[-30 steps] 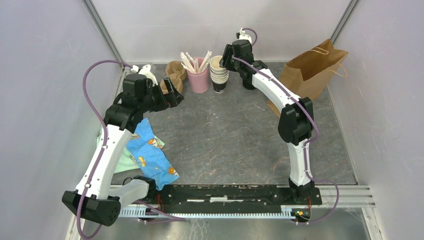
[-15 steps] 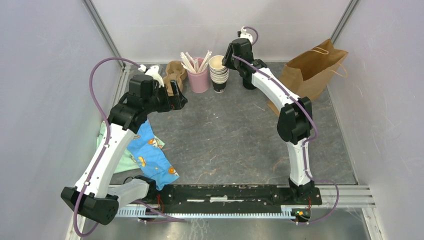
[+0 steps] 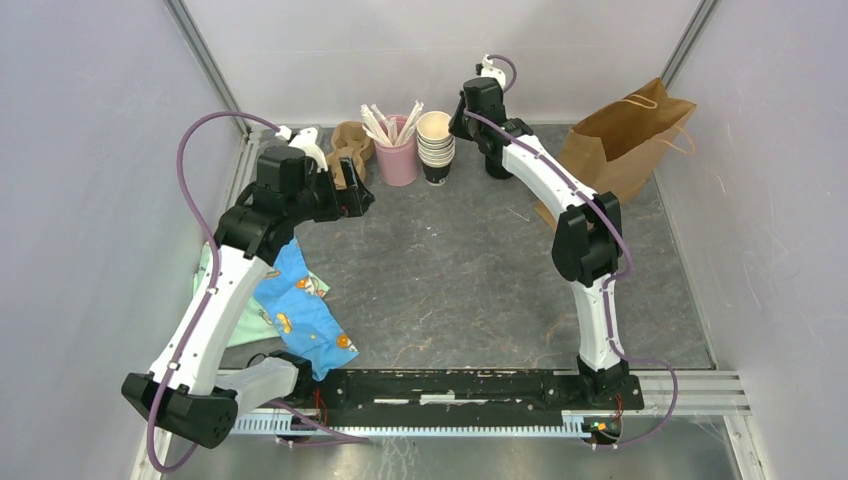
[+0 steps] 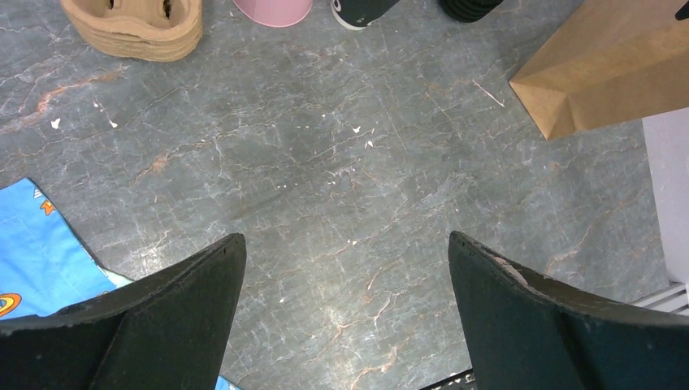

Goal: Pack the takeout coffee
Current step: Pick up the coffee cup.

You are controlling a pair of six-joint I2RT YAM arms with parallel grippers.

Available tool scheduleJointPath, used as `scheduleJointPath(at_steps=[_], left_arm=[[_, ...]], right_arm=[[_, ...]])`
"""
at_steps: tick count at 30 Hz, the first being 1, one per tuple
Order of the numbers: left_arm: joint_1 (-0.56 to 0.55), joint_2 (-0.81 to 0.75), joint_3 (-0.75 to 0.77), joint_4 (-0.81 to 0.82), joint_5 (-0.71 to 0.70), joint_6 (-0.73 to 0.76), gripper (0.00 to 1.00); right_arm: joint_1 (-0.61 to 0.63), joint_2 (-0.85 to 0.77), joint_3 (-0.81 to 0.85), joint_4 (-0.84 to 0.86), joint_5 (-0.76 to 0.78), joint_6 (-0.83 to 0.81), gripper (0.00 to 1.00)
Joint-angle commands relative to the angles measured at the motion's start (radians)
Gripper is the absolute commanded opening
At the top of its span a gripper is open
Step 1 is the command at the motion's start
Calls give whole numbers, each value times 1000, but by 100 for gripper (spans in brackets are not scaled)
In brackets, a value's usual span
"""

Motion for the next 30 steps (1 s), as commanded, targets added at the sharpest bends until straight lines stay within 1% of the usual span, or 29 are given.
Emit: scheduleJointPath(at_steps=[1,3,7,17,23,24,26,28,30], left_arm=[[-3,10,44,3,-11,40,100],[-3,10,46,4,-11,38,100],[-3,13,51,4,-9,32,100],[-3,15,59,7,11,16,100],[-3,17,65,7,17,5,100],[-2,19,65,7,19,0,100],[-3,21,65,8,25,-17,100],[-2,28,68,10,35,-38,100],[-2,40,76,10,45,-75,100]], right_arm=[[-8,-66,45,16,21,28,13],[-10,-89,29,24,18,31,8],[-29,-124,-11,44,-16,74,4],[-40,-191,-12,36,-56,103,2],[-41,-306,-35,12,-66,38,1],[-41,-340,-55,19,-87,1,0],[-42,-415,-137,45,-187,-109,0],[-41,-504,-295,93,-386,-246,0],[-31,-606,-444,98,-513,-360,0]])
